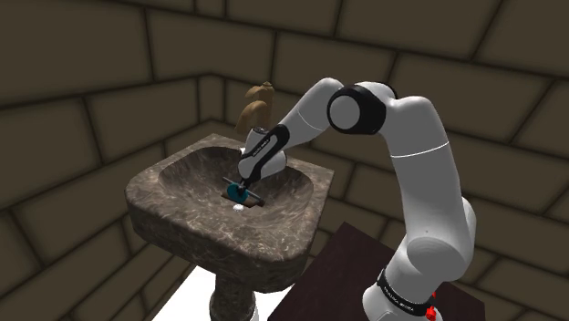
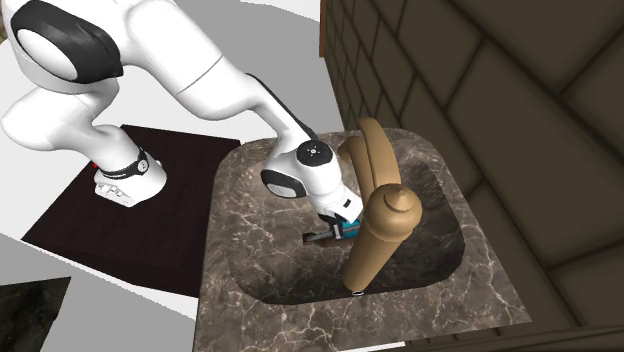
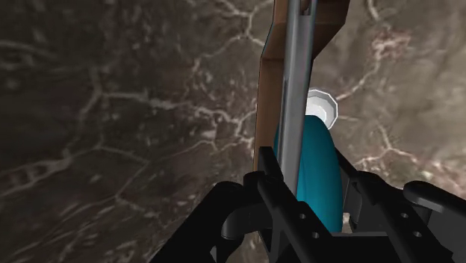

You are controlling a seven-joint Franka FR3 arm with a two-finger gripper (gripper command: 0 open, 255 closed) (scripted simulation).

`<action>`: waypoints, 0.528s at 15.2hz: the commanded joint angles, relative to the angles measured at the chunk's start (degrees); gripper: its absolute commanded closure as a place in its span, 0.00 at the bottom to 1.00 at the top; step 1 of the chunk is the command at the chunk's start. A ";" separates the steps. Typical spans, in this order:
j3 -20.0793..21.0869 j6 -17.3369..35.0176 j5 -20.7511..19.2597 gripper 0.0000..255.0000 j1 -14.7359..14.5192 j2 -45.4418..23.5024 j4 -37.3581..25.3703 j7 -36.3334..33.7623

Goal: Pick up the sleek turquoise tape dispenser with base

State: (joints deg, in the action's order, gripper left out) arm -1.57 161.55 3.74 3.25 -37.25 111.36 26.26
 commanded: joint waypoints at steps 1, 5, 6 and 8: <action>-0.08 -0.79 -0.05 1.00 -0.03 1.31 0.50 -0.02; -0.30 -2.82 -0.20 1.00 -0.20 3.91 1.08 -0.16; -0.36 -3.34 -0.24 1.00 -0.24 4.55 1.20 -0.19; -0.44 -4.40 -0.35 1.00 -0.30 5.80 1.39 -0.29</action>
State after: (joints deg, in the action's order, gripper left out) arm -2.12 157.77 3.39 2.96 -33.38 113.45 25.82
